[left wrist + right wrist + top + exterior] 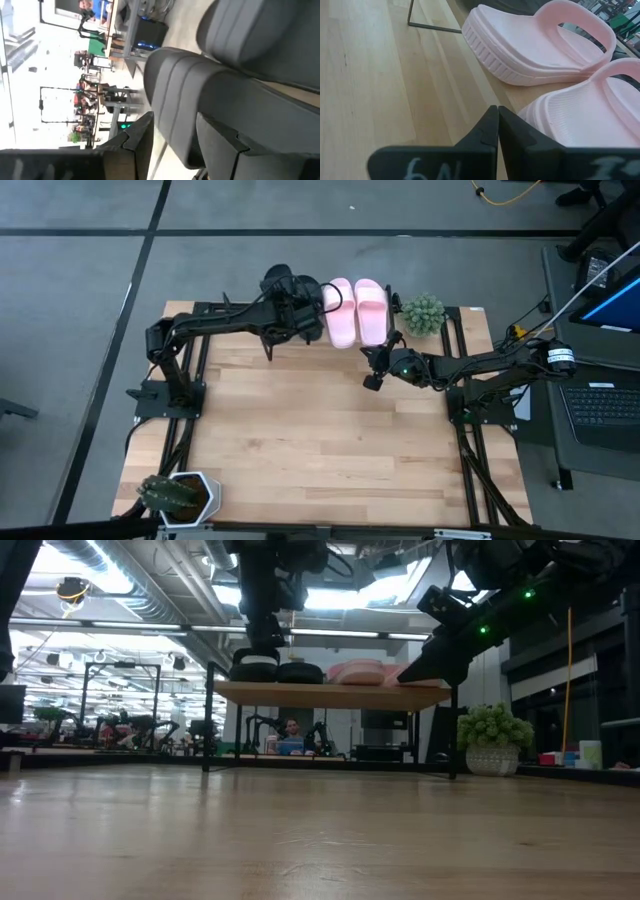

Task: Pick and place slides into the shelf
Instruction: Put the black slide on the shelf

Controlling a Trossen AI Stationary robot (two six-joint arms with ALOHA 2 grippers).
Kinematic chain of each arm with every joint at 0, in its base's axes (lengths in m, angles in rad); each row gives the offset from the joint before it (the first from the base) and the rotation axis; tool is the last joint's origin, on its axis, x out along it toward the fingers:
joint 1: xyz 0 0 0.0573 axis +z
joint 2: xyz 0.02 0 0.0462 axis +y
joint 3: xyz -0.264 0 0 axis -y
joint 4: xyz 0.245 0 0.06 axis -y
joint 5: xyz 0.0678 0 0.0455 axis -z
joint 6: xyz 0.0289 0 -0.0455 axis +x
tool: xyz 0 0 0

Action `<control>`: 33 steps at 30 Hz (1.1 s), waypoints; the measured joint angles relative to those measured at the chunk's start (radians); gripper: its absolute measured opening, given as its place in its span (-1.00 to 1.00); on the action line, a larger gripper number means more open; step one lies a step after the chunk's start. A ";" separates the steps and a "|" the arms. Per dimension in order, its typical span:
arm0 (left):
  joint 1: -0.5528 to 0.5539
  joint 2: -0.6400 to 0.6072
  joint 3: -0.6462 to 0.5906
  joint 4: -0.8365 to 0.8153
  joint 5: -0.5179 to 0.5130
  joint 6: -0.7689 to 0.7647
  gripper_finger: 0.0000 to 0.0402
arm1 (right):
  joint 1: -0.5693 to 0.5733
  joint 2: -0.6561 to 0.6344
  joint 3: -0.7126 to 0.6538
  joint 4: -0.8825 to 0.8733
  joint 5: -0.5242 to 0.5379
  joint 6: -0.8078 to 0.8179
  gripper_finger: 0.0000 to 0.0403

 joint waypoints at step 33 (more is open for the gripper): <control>0.065 -0.039 0.003 0.000 0.131 0.002 -0.30 | 0.000 0.000 0.000 0.000 0.000 0.000 -0.93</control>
